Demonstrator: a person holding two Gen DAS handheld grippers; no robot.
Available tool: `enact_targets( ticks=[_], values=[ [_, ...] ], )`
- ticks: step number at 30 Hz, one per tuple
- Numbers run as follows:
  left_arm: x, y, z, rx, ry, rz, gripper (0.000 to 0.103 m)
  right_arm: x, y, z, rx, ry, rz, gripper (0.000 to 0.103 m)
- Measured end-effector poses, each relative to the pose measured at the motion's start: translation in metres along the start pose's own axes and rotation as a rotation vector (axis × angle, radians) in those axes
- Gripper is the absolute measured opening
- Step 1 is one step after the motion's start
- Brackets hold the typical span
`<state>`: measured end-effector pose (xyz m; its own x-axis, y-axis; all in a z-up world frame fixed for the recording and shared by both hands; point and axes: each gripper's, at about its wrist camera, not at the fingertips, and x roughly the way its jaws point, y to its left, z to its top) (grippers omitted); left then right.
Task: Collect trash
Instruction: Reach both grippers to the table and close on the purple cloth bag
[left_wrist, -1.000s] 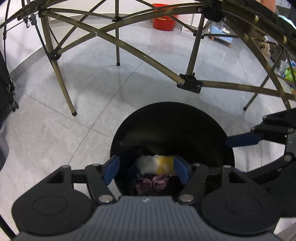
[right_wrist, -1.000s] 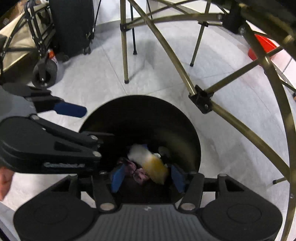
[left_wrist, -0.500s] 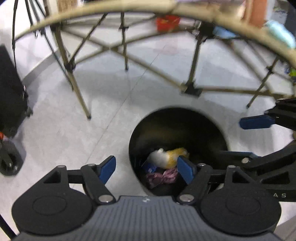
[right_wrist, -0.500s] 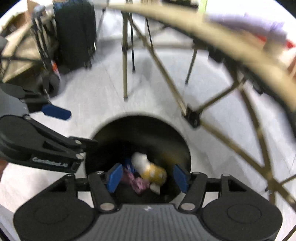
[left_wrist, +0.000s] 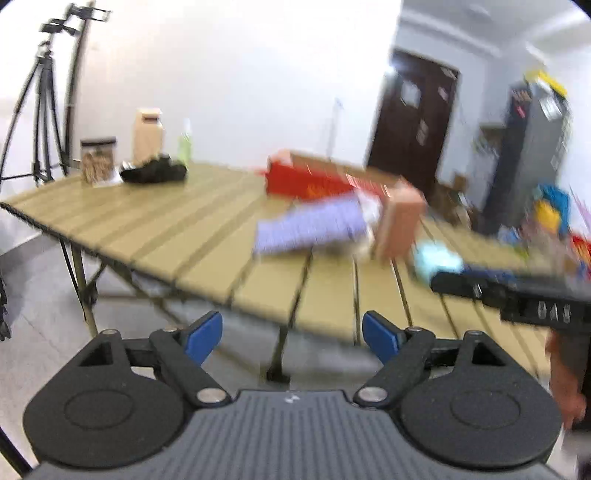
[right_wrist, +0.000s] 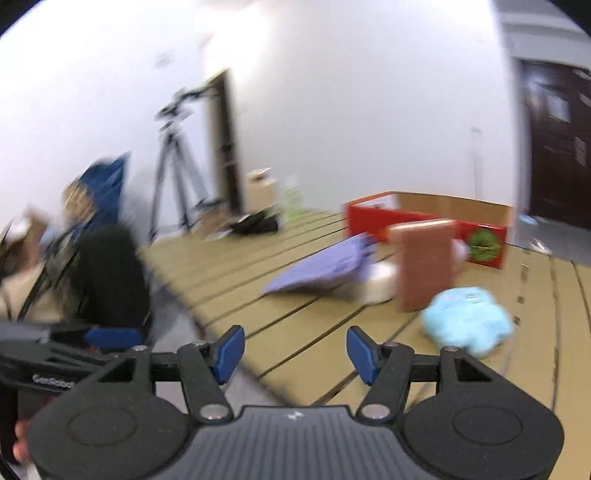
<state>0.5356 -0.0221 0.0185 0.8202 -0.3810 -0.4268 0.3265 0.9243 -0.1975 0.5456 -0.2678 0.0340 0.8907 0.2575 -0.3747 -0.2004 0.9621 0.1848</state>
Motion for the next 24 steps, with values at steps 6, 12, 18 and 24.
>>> enact_targets(
  ticks=[6,12,18,24],
  values=[
    [0.074,0.015,0.051,-0.177,-0.059,0.121,0.084,0.074,-0.035,0.023,0.166,-0.029,-0.054,0.061],
    [0.135,0.023,0.057,-0.198,0.013,0.139,0.082,0.132,-0.058,0.018,0.318,-0.014,-0.074,0.061],
    [0.156,0.030,0.043,-0.263,0.023,0.103,0.067,0.162,-0.060,0.006,0.324,0.015,-0.069,0.045],
    [0.162,0.028,0.037,-0.293,0.032,0.072,0.010,0.156,-0.051,0.007,0.290,0.024,-0.049,0.008]
  ],
)
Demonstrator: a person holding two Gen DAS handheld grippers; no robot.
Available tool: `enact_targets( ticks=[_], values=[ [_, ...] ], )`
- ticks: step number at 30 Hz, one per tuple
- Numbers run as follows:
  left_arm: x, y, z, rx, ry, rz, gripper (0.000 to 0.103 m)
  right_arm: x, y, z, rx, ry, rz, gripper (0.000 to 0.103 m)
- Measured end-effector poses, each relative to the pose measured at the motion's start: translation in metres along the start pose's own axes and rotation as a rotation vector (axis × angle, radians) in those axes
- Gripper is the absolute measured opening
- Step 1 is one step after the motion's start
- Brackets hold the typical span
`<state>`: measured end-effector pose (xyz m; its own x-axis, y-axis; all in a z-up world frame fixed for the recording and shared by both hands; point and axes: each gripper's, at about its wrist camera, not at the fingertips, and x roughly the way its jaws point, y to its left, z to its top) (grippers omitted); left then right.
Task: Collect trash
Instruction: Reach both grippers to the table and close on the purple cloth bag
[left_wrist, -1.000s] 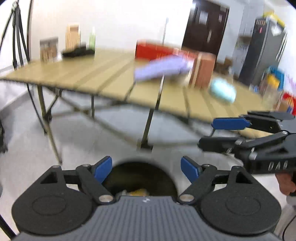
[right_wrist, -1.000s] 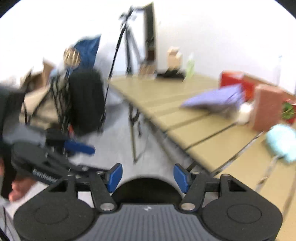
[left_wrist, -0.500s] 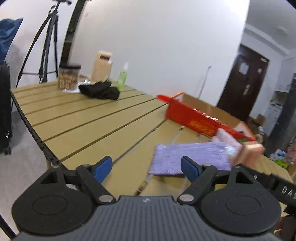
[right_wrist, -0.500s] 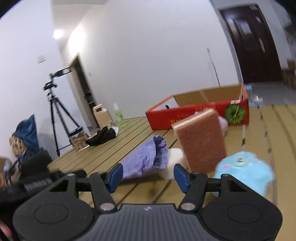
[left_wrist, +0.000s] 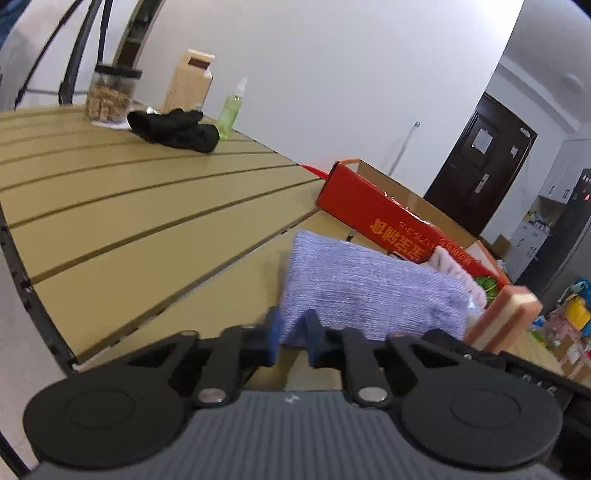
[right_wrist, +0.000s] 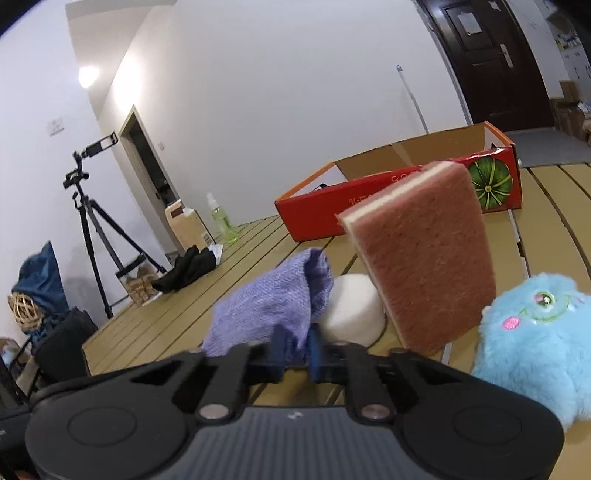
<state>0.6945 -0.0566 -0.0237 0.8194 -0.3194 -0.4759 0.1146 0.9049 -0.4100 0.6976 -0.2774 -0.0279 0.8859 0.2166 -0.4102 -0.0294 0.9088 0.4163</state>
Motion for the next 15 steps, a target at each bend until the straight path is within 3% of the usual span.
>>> enact_targets(
  ticks=[3,10,15],
  values=[
    [-0.008,0.002,0.002,-0.023,-0.008,-0.022,0.001,-0.007,0.000,0.001,-0.001,0.006,0.012,0.005],
    [-0.058,-0.016,0.005,0.032,-0.078,-0.099,0.001,-0.040,0.024,0.004,-0.075,0.021,0.105,0.004],
    [-0.089,-0.015,-0.015,0.076,-0.025,-0.080,0.005,-0.073,0.023,-0.001,-0.045,0.178,0.173,0.003]
  ],
)
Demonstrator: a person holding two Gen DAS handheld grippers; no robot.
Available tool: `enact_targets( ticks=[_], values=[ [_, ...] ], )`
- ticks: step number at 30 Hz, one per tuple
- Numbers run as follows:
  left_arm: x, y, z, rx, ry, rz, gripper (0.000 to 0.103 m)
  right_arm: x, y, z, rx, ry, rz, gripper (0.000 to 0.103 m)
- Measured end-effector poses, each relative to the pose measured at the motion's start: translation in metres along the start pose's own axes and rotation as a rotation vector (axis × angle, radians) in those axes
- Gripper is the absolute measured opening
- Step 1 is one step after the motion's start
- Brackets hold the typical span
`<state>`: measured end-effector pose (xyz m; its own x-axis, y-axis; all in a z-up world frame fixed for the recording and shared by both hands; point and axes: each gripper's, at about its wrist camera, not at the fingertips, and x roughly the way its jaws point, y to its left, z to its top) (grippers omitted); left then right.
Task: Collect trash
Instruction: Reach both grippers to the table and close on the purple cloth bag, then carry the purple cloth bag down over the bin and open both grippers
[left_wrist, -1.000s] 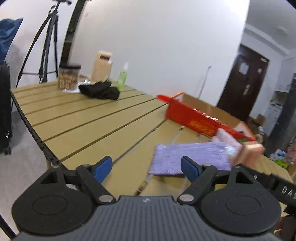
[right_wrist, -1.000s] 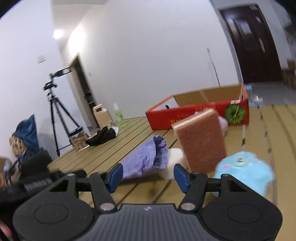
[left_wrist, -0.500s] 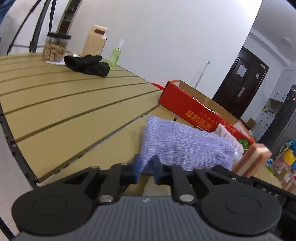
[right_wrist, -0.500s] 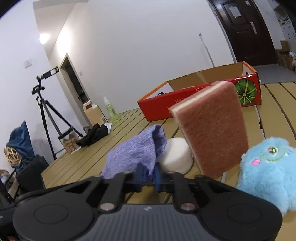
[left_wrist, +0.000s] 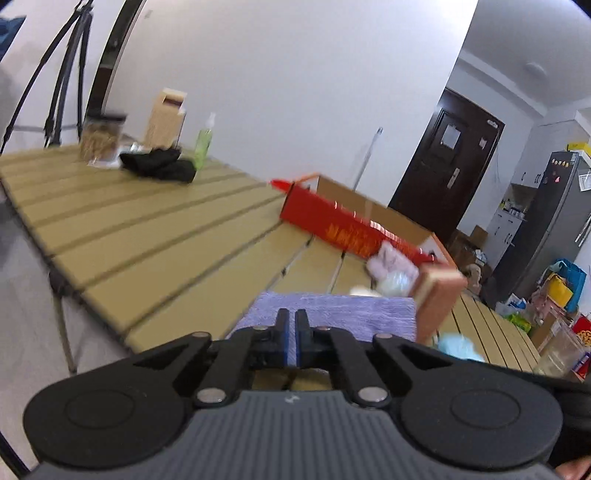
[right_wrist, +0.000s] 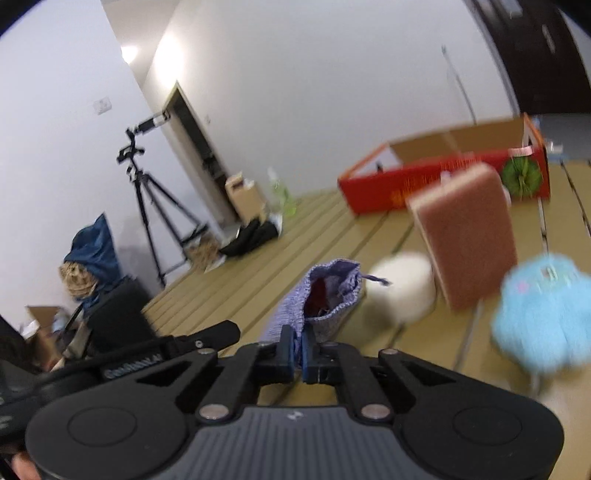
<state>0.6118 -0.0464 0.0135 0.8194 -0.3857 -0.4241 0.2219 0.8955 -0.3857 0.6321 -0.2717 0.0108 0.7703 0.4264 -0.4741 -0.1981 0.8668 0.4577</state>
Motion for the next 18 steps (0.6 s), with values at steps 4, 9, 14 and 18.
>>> enact_targets(
  ticks=[4,9,14,18],
  values=[
    [-0.009,0.005,-0.024,0.031,0.054,0.019,0.013,-0.038,-0.009,-0.018,-0.052,0.067,-0.021,0.004],
    [-0.008,-0.003,-0.037,-0.035,0.073,-0.037,0.068,-0.070,-0.051,-0.027,0.003,0.049,-0.131,0.004],
    [0.001,-0.031,-0.052,0.018,0.082,-0.092,0.067,-0.077,-0.059,-0.029,-0.025,0.064,-0.155,0.004],
    [0.006,-0.049,-0.061,0.057,0.093,-0.114,0.047,-0.073,-0.066,-0.030,-0.040,0.078,-0.179,0.005]
  ],
)
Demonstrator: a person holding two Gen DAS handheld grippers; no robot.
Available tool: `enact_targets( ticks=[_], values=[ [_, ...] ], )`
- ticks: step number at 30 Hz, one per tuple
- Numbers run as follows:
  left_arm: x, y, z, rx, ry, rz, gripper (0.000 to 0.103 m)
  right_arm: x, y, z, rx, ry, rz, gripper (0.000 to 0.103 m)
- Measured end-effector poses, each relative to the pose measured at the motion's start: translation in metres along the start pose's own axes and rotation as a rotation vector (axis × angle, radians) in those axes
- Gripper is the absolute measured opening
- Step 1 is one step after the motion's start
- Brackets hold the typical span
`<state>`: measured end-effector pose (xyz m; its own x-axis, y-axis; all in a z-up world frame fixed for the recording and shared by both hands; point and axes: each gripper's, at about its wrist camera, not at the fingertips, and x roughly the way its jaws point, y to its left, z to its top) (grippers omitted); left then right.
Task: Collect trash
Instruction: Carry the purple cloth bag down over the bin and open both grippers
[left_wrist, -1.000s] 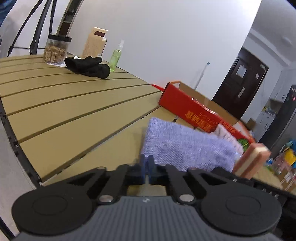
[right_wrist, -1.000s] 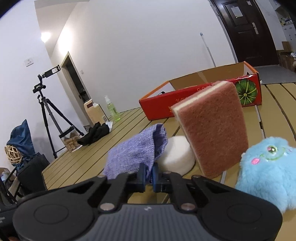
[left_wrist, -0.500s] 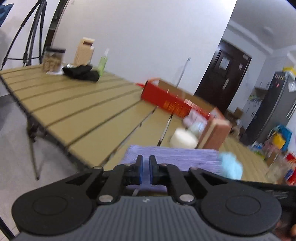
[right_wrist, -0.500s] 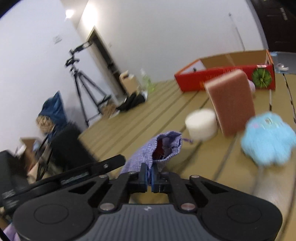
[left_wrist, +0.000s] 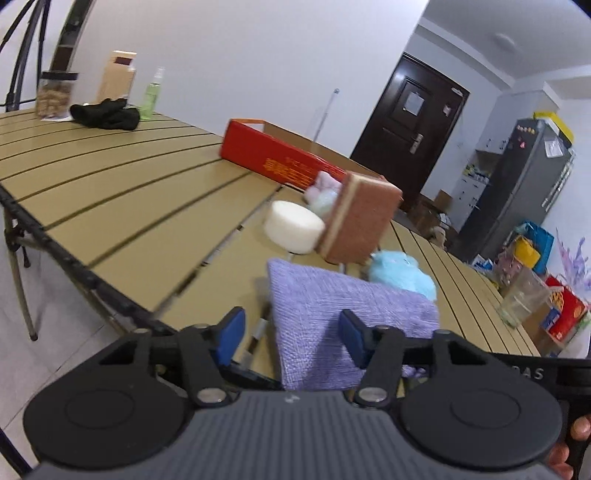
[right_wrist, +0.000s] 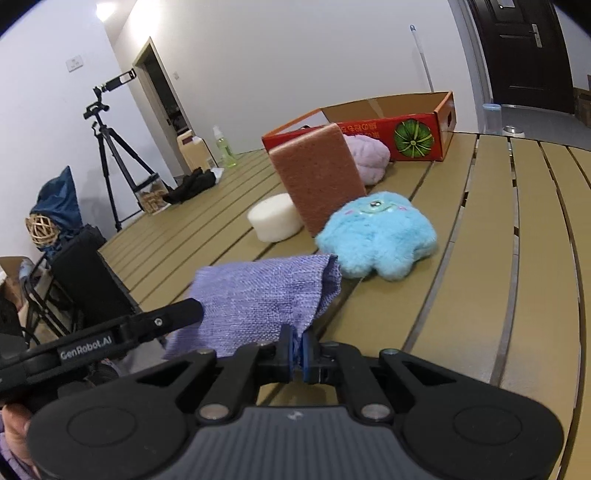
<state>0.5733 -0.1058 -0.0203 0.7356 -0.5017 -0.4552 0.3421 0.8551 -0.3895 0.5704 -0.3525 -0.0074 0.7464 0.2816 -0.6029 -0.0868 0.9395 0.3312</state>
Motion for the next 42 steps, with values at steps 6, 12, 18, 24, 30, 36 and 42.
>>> enact_targets(
  ticks=[6,12,18,24,30,36,42],
  values=[
    [0.010,-0.011,-0.007,0.018,0.019,-0.002,0.005,0.004,0.000,0.003,-0.006,-0.006,-0.010,0.011],
    [0.008,-0.012,-0.006,0.043,0.034,0.010,0.004,-0.016,-0.019,0.010,0.084,-0.167,0.030,0.036],
    [0.009,-0.012,-0.006,0.050,0.030,0.007,0.004,0.017,-0.018,0.010,0.137,-0.135,0.063,0.034],
    [0.006,-0.013,-0.007,0.070,0.022,-0.009,0.005,0.017,0.000,0.009,0.063,-0.133,0.013,0.007],
    [-0.011,-0.008,-0.003,0.077,-0.002,-0.033,0.005,0.005,0.023,0.003,-0.024,-0.121,0.174,0.005],
    [-0.035,0.017,-0.005,0.028,-0.011,-0.013,0.005,0.009,0.019,0.007,0.081,-0.081,0.246,0.005],
    [-0.075,0.043,-0.019,0.022,-0.019,0.025,0.005,0.017,0.062,-0.013,-0.031,-0.033,0.304,0.005]
  ],
)
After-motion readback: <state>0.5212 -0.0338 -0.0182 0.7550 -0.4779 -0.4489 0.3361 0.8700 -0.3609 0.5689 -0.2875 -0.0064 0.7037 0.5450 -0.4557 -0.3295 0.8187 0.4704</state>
